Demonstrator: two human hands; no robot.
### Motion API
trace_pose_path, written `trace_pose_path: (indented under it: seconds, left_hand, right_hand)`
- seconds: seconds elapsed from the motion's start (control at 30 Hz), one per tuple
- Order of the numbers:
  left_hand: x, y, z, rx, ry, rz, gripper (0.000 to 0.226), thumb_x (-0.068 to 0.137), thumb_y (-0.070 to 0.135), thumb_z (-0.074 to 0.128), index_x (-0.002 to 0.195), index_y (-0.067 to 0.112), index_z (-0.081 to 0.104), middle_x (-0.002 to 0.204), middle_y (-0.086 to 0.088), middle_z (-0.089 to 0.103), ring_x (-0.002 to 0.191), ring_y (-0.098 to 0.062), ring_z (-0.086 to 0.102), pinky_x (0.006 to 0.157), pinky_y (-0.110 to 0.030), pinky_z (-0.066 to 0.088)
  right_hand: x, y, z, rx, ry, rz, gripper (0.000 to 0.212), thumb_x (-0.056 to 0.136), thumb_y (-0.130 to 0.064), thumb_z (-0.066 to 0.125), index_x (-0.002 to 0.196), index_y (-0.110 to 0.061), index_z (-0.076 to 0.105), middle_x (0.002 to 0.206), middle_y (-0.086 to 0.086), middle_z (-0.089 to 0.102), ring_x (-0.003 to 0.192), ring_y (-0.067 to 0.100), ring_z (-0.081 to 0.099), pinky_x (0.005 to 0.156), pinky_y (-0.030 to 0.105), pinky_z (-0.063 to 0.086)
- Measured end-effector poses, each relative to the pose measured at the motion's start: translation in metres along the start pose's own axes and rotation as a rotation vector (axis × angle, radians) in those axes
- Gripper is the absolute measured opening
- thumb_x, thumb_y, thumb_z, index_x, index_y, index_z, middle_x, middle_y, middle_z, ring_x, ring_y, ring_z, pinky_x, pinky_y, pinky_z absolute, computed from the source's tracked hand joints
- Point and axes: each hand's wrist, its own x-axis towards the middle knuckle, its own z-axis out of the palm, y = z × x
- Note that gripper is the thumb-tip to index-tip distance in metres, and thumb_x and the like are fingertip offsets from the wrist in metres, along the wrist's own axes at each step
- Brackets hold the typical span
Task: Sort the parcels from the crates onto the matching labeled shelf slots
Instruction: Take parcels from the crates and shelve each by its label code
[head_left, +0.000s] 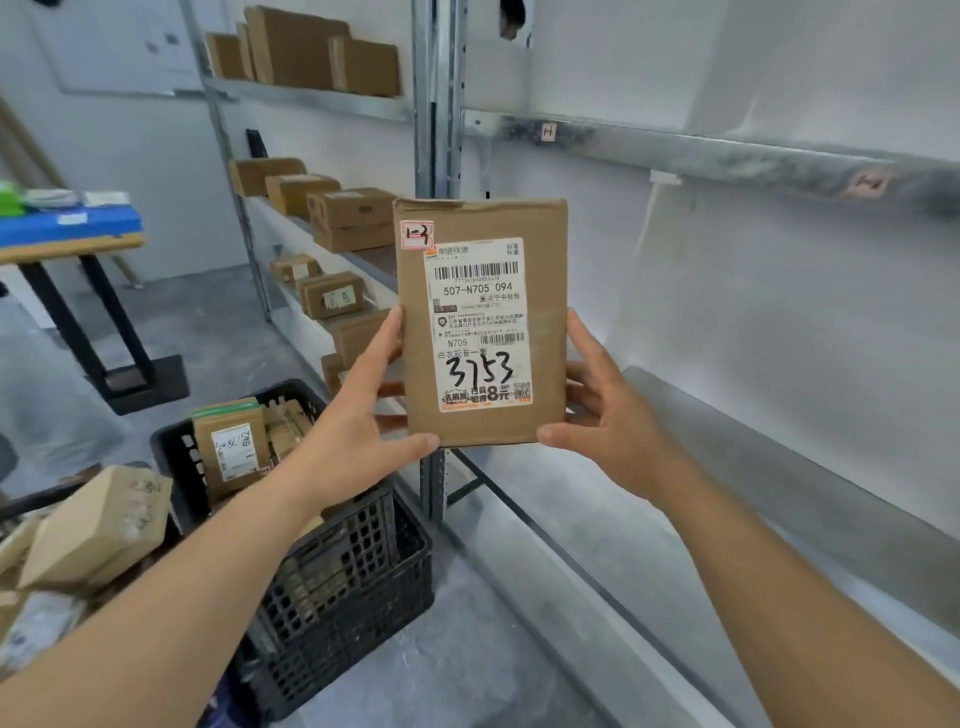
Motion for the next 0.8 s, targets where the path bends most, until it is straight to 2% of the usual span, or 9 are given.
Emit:
trace_pose_path:
  seconds: [0.07, 0.13, 0.2, 0.27, 0.4, 0.5, 0.57, 0.63, 0.8]
  left_hand:
    - [-0.003, 0.013, 0.004, 0.003, -0.025, 0.051, 0.113, 0.077, 0.011, 0.076, 0.141, 0.059, -0.005, 0.150, 0.021, 0.023, 0.124, -0.005, 0.045, 0.093, -0.025, 0.049]
    - [-0.003, 0.024, 0.009, -0.016, -0.064, 0.091, 0.113, 0.077, 0.008, 0.075, 0.141, 0.059, -0.004, 0.150, 0.022, 0.023, 0.123, -0.004, 0.045, 0.090, -0.020, 0.049]
    - [-0.001, 0.035, 0.018, -0.063, -0.117, 0.133, 0.112, 0.078, 0.003, 0.074, 0.140, 0.057, -0.003, 0.147, 0.027, 0.022, 0.120, 0.001, 0.046, 0.085, -0.013, 0.048]
    - [0.003, 0.046, 0.028, -0.099, -0.155, 0.167, 0.113, 0.078, 0.001, 0.073, 0.138, 0.059, -0.002, 0.142, 0.031, 0.023, 0.118, 0.004, 0.046, 0.085, -0.014, 0.049]
    - [0.007, 0.066, 0.041, -0.142, -0.251, 0.220, 0.111, 0.078, 0.003, 0.073, 0.136, 0.061, -0.003, 0.142, 0.030, 0.023, 0.121, 0.004, 0.044, 0.089, -0.018, 0.049]
    - [0.003, 0.076, 0.049, -0.187, -0.285, 0.262, 0.110, 0.079, 0.002, 0.072, 0.135, 0.060, -0.002, 0.138, 0.035, 0.023, 0.116, 0.010, 0.045, 0.084, -0.011, 0.047]
    - [0.001, 0.083, 0.054, -0.196, -0.301, 0.293, 0.110, 0.078, 0.001, 0.072, 0.132, 0.062, -0.002, 0.134, 0.040, 0.020, 0.113, 0.016, 0.043, 0.082, -0.007, 0.045]
    - [-0.001, 0.090, 0.059, -0.208, -0.323, 0.326, 0.111, 0.078, 0.001, 0.073, 0.133, 0.062, -0.003, 0.134, 0.041, 0.019, 0.115, 0.014, 0.043, 0.082, -0.007, 0.046]
    - [-0.004, 0.109, 0.073, -0.252, -0.379, 0.367, 0.112, 0.078, 0.000, 0.073, 0.135, 0.059, -0.003, 0.134, 0.040, 0.023, 0.116, 0.014, 0.043, 0.080, -0.005, 0.045]
  right_hand:
    - [-0.018, -0.009, -0.009, -0.003, 0.035, -0.008, 0.104, 0.078, 0.009, 0.069, 0.136, -0.059, 0.016, 0.133, -0.010, 0.049, 0.119, 0.004, 0.053, 0.083, 0.016, 0.050]
    - [-0.036, -0.017, -0.017, -0.006, 0.076, -0.017, 0.103, 0.078, 0.010, 0.069, 0.131, -0.062, 0.017, 0.131, -0.010, 0.049, 0.114, 0.000, 0.055, 0.083, 0.017, 0.051]
    - [-0.054, -0.024, -0.024, -0.036, 0.140, -0.020, 0.105, 0.077, 0.009, 0.070, 0.128, -0.067, 0.019, 0.132, -0.008, 0.048, 0.115, 0.003, 0.055, 0.089, 0.023, 0.052]
    - [-0.072, -0.032, -0.030, -0.062, 0.216, -0.010, 0.107, 0.076, 0.008, 0.071, 0.127, -0.070, 0.019, 0.133, -0.007, 0.047, 0.119, 0.007, 0.053, 0.093, 0.029, 0.052]
    - [-0.105, -0.050, -0.037, -0.112, 0.326, 0.022, 0.106, 0.077, 0.008, 0.071, 0.130, -0.066, 0.017, 0.135, -0.006, 0.046, 0.120, 0.009, 0.053, 0.091, 0.026, 0.052]
    - [-0.125, -0.063, -0.037, -0.152, 0.377, 0.038, 0.106, 0.077, 0.008, 0.071, 0.131, -0.064, 0.015, 0.135, -0.007, 0.047, 0.120, 0.010, 0.053, 0.088, 0.021, 0.052]
    - [-0.139, -0.068, -0.036, -0.152, 0.414, 0.043, 0.107, 0.077, 0.010, 0.070, 0.137, -0.059, 0.015, 0.134, -0.006, 0.047, 0.120, 0.011, 0.053, 0.089, 0.024, 0.053]
    - [-0.153, -0.074, -0.036, -0.157, 0.449, 0.047, 0.108, 0.077, 0.011, 0.069, 0.140, -0.057, 0.014, 0.134, -0.007, 0.046, 0.121, 0.012, 0.053, 0.091, 0.029, 0.052]
    - [-0.181, -0.088, -0.044, -0.185, 0.518, 0.053, 0.108, 0.076, 0.012, 0.069, 0.138, -0.060, 0.016, 0.137, -0.007, 0.046, 0.123, 0.012, 0.052, 0.092, 0.030, 0.052]
